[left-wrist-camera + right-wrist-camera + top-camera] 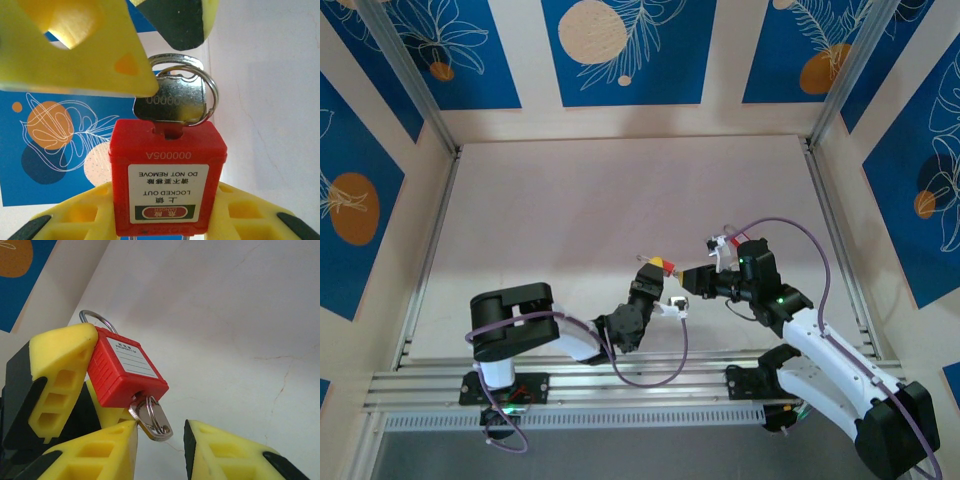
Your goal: Unlock with the key
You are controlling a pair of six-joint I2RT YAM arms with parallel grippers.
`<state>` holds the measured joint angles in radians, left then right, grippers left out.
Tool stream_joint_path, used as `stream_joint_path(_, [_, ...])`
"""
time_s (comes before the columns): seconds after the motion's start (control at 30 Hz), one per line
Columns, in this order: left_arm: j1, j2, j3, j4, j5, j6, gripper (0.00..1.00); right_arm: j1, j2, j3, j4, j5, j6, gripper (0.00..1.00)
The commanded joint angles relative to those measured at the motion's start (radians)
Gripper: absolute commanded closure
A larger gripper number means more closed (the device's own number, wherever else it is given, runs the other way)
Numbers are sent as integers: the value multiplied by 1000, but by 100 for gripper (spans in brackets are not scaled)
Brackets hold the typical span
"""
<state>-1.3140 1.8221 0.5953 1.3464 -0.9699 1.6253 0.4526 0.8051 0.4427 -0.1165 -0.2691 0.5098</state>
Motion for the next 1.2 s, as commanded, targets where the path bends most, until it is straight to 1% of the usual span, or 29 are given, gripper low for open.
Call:
stream_joint_path(0.0, [-9, 7, 9, 60, -9, -21, 81, 8, 6, 23, 19, -8, 2, 68])
stream_joint_path(0.3, [-8, 13, 10, 60, -14, -28, 81, 8, 26, 22, 35, -11, 5, 65])
stream_joint_path(0.57, [-11, 23, 12, 60, -18, -33, 81, 5, 7, 37, 37, -25, 13, 61])
stream_joint_path(0.8, [-11, 14, 9, 60, -15, -31, 81, 2, 39, 40, 18, 1, 3, 61])
stream_joint_path(1.17, [-23, 10, 5, 61, -20, -33, 82, -17, 54, 25, 39, 22, 22, 61])
